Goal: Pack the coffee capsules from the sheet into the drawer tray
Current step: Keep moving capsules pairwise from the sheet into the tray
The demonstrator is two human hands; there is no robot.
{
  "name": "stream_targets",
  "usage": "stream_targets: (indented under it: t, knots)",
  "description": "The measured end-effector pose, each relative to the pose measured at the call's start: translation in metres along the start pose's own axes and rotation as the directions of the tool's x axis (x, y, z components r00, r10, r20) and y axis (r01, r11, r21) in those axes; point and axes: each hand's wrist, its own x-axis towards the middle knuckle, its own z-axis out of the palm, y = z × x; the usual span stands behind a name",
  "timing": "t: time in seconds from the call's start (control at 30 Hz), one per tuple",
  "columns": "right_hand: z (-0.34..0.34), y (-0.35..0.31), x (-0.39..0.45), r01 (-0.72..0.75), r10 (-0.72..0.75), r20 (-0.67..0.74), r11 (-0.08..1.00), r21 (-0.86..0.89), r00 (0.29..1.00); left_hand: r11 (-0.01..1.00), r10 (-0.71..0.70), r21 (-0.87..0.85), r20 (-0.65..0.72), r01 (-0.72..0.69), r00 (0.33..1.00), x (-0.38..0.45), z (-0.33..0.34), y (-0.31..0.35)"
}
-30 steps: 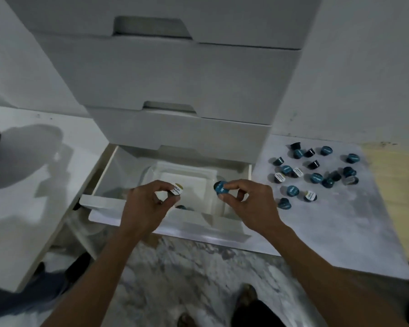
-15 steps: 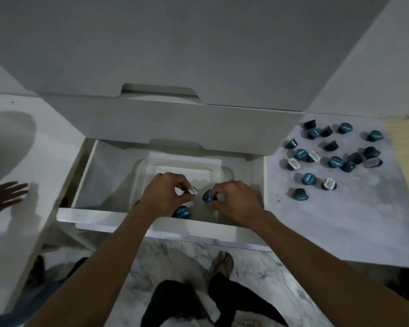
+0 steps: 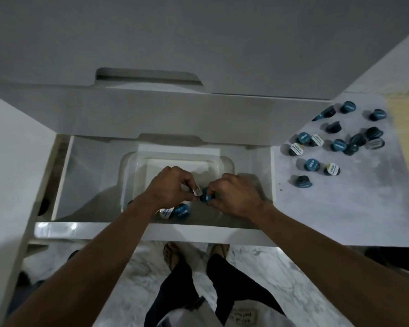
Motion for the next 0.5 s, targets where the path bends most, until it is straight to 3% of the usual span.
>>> stream_targets:
  t: [0.5]
  knots:
    - [-0.0064,0.0002,-0.0005,-0.063,0.062,0.043,0.998,0.032,0.997,0.994,-0.032,-0.1,0.081,0.04,0.996,-0.0032,0.0018,-0.0087]
